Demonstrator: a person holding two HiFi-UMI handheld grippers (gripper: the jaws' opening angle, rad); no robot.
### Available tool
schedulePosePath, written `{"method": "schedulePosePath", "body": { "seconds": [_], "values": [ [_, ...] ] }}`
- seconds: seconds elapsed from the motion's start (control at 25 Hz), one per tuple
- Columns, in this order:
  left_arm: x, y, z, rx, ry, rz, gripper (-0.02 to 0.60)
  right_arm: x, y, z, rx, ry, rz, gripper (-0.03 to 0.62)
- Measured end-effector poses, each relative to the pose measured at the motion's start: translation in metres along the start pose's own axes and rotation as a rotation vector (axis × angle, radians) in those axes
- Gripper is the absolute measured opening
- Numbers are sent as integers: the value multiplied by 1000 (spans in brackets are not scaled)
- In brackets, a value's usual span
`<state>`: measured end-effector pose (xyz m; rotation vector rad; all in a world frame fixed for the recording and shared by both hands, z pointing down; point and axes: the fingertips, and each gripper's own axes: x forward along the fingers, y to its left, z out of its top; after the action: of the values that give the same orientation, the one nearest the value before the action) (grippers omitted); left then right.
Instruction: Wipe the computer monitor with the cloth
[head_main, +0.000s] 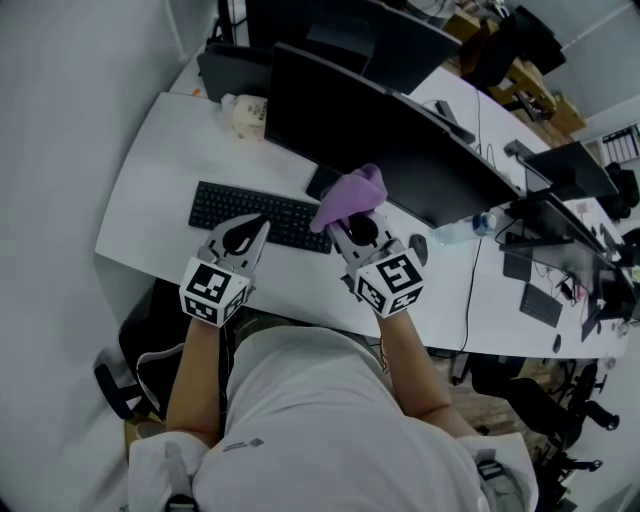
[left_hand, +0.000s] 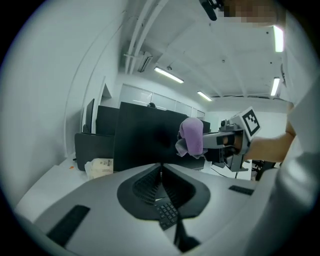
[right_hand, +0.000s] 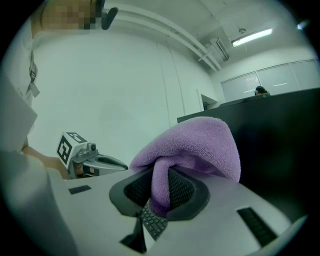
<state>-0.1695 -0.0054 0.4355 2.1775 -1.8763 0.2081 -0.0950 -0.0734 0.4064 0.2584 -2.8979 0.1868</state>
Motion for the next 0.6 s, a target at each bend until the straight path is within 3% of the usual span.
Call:
{"method": "schedulePosePath", "body": {
  "seconds": [0.6],
  "values": [
    [10,-55,-1,19,9,-62,2,-72,-14,-39,-47,58,-82,67]
  ]
}}
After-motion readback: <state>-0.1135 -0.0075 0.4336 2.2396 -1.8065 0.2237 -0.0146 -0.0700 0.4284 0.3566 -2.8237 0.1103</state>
